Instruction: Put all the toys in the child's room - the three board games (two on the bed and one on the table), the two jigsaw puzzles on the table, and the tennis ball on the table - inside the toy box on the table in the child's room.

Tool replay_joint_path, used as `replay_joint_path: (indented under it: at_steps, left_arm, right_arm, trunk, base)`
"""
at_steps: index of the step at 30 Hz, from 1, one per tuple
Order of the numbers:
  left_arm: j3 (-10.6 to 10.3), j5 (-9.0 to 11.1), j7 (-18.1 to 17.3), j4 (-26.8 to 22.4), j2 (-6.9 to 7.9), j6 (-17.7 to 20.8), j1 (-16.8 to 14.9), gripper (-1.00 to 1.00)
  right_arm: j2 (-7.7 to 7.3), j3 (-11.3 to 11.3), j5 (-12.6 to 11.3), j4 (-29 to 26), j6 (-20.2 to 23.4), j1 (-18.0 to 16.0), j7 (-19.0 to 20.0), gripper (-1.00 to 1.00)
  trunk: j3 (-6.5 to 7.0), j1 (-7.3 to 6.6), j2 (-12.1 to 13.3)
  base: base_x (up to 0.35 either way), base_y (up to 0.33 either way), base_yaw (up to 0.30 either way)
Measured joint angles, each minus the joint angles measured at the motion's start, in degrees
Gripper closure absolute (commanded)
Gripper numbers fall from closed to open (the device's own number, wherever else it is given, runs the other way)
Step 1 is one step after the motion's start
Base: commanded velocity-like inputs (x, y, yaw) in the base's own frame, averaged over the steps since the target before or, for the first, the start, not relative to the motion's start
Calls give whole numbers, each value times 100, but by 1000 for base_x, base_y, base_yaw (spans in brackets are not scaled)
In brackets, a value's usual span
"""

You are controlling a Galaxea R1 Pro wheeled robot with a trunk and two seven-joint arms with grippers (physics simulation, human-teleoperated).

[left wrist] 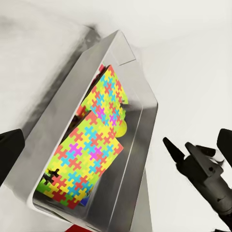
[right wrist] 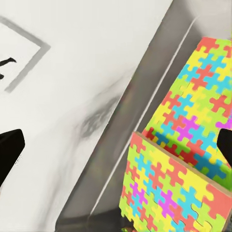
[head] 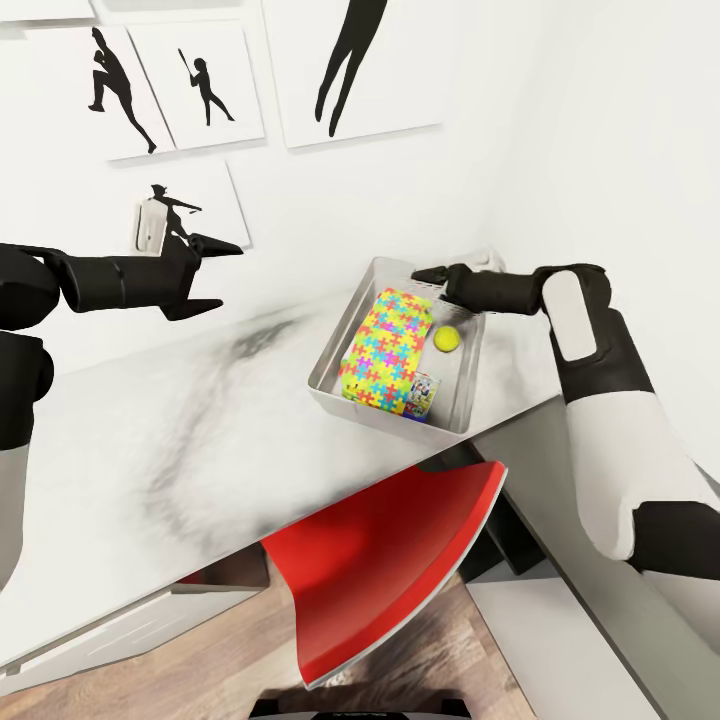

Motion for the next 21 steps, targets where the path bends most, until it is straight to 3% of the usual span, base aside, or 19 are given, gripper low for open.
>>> replay_joint_path:
  at_steps: [14, 21]
  left_arm:
    - [-16, -19, -93, -32, -20, 40, 186, -100]
    - [-18, -31, -354, -43, -34, 60, 266, -100]
  right_arm:
    - [-79, -301, 17, -2147, -10, 848, -183, -100]
    - [-118, -438, -9, -2731, -10, 1113, -201, -100]
  trunk:
    - [0, 0, 0]
    - [12, 0, 0]
  base:
    - [0, 0, 0]
    - [0, 0, 0]
